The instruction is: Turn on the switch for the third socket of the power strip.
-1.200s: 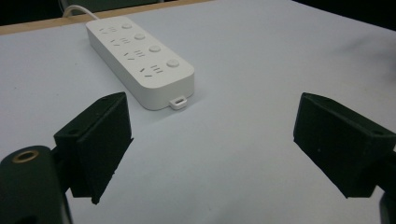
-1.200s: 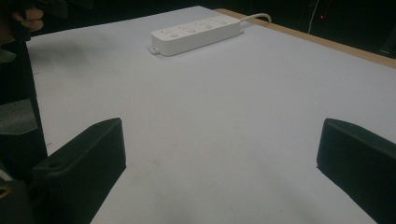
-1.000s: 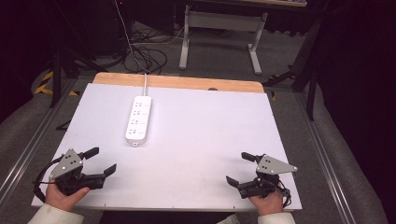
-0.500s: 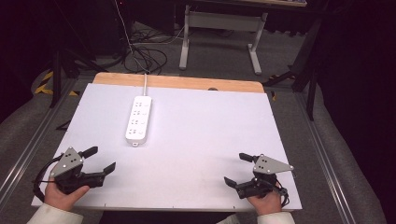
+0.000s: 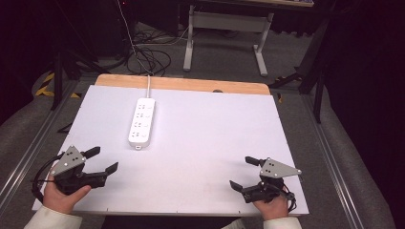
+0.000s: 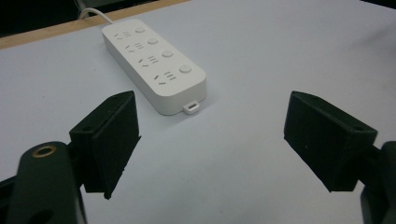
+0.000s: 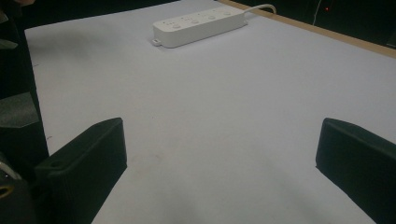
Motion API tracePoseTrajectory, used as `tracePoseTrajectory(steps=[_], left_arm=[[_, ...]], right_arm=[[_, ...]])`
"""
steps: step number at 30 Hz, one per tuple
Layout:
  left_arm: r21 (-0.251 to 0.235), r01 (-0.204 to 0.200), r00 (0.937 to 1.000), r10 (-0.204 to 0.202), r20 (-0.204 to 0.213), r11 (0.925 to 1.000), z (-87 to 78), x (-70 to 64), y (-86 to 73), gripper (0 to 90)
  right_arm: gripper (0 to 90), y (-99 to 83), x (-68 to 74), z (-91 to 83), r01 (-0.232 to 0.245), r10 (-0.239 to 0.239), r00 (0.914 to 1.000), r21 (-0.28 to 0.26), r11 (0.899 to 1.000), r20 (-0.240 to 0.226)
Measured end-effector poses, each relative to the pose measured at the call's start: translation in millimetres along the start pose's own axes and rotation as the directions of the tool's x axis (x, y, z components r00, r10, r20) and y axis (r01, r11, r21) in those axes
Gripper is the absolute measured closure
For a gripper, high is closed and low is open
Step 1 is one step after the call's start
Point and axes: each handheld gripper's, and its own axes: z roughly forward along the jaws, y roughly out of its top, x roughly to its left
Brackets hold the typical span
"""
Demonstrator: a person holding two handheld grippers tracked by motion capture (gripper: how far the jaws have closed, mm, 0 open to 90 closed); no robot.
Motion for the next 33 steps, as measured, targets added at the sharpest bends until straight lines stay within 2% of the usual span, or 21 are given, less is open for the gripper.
tracePoseTrajectory(steps=[2,6,7,8,9,10,11,20,21,27,33], left_arm=[[0.015,-0.006,1.0000,0.006,0.001,0.9999,0.2,1.3,5.4,18.8],[0.015,-0.009,1.0000,0.009,-0.004,0.9999,1.3,4.4,12.1,19.1],[0.014,0.005,1.0000,-0.005,0.002,0.9999,1.8,4.8,13.2,19.0],[0.015,-0.002,1.0000,0.002,0.004,0.9999,1.9,6.2,14.2,19.0],[0.013,0.010,0.9999,-0.010,0.007,0.9999,2.7,6.5,15.4,19.0],[0.016,0.001,1.0000,-0.001,0.008,0.9999,2.5,8.1,17.0,19.1],[0.011,0.011,0.9999,-0.011,0.012,0.9999,2.9,8.1,18.5,19.1],[0.010,-0.026,0.9996,0.026,0.013,0.9996,3.0,9.0,35.8,19.1],[0.004,-0.014,0.9998,0.014,0.013,0.9999,3.7,8.3,36.9,19.1],[0.006,-0.007,0.9997,0.007,0.022,1.0000,4.9,11.3,44.4,19.0],[0.014,-0.025,0.9994,0.025,0.026,0.9996,7.6,11.5,51.1,18.7]], right_arm=[[2.6,0.0,0.1,0.0,-0.002,0.002,1.0000,0.001,1.000,0.001],[2.6,-0.1,0.3,0.6,-0.005,0.005,1.0000,0.003,1.000,-0.001],[2.6,-0.2,0.1,0.9,-0.005,0.005,1.0000,0.006,1.000,-0.004],[2.6,-0.4,-0.1,1.3,-0.006,0.006,1.0000,0.008,1.000,-0.006],[2.5,-0.6,-0.2,1.8,-0.006,0.007,1.0000,0.011,1.000,-0.007],[2.4,-0.7,-0.1,2.3,-0.009,0.009,0.9999,0.013,1.000,-0.010],[2.4,-0.7,-0.1,2.5,-0.006,0.007,0.9999,0.015,1.000,-0.010],[2.4,-0.7,-0.4,2.0,-0.009,0.009,0.9999,0.011,1.000,-0.012],[2.4,-0.7,-0.3,2.1,-0.009,0.009,0.9999,0.011,1.000,-0.013],[2.4,-0.6,-0.2,1.6,-0.008,0.008,0.9999,0.007,1.000,-0.012],[2.4,-1.0,-0.6,1.3,-0.009,0.009,0.9999,0.010,1.000,-0.012]])
